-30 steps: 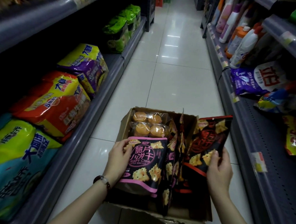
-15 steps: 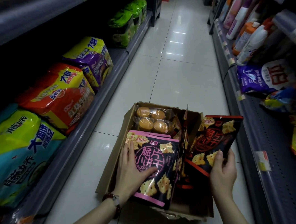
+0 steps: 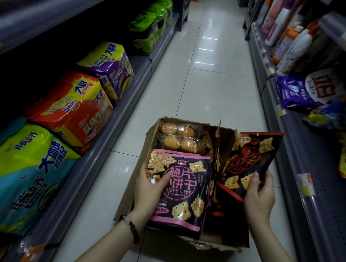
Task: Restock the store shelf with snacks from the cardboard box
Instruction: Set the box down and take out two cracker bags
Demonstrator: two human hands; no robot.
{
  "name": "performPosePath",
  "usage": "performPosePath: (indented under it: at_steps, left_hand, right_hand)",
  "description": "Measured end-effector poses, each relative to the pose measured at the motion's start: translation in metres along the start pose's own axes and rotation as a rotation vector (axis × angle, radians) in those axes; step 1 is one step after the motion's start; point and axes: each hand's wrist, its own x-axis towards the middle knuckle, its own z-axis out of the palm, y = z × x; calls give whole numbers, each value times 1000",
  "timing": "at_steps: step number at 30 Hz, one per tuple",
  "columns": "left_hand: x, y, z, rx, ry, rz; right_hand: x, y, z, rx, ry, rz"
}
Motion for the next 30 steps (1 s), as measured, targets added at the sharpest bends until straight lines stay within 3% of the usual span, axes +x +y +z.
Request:
performPosePath:
  at_steps: [2, 6, 10, 13, 19, 24, 30]
  left_hand:
    - [6, 5, -6, -133, -47, -116]
    - [19, 15, -21, -281, -289, -304]
    - [23, 24, -27, -281, -507, -309]
    - [19, 33, -27, -214, -588, -258]
    - [2, 100, -38, -199, -400, -194]
    - [-27, 203, -65, -259, -226, -178]
    - [-86, 354, -118, -325, -129, -118]
  right_hand:
    - [0, -4, 0, 20, -23, 18]
    - [7, 0, -2, -2, -81, 89]
    - [23, 3, 1, 29, -89, 238]
    - [24, -13, 3, 82, -81, 236]
    - [17, -108, -14, 138, -94, 141]
    - [21, -232, -43, 188, -187, 131]
    - [27, -399, -76, 249, -285, 160]
